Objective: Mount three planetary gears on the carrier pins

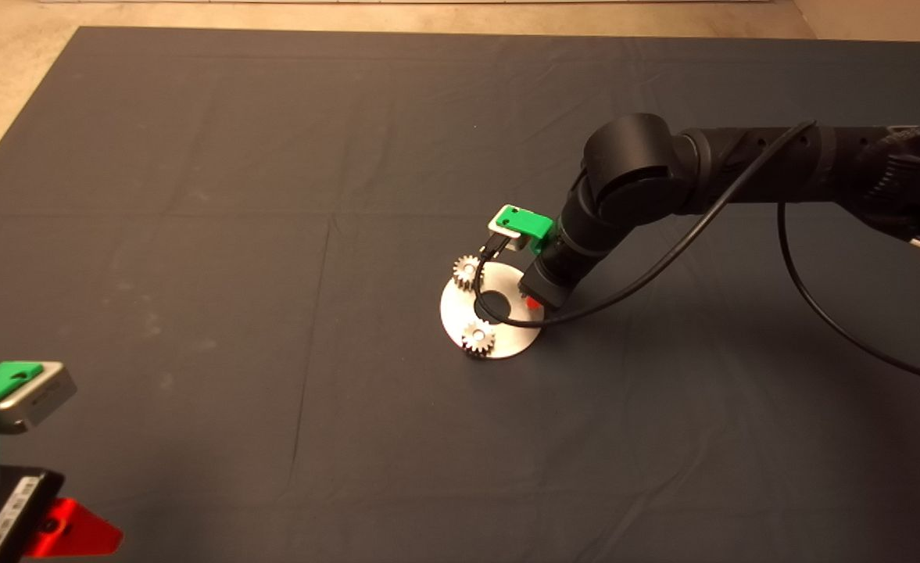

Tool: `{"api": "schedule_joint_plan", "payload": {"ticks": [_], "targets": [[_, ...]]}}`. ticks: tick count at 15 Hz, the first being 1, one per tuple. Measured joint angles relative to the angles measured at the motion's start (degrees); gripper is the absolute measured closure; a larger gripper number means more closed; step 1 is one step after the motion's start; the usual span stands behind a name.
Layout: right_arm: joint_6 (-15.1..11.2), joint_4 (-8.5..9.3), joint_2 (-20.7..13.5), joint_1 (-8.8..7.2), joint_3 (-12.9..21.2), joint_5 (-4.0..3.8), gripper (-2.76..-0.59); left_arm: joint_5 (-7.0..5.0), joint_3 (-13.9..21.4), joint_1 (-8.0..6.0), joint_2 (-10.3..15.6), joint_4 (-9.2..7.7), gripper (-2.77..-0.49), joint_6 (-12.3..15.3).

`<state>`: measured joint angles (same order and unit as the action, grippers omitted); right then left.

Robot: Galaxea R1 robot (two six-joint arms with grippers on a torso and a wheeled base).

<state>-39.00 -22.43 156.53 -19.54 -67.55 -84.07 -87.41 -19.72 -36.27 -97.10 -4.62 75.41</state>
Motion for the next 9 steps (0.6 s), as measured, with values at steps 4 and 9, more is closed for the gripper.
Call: {"api": "schedule_joint_plan", "payload": {"ticks": [4,9], "targets": [[0.2,0.0,0.2,0.17,-0.3,-0.09,-1.09,0.0,0.0,0.0,0.0,0.0,-2.33,0.0],[0.2,0.02,0.2,0.22,-0.5,-0.02,-1.08,0.0,0.0,0.0,0.0,0.0,-2.33,0.0]]}}
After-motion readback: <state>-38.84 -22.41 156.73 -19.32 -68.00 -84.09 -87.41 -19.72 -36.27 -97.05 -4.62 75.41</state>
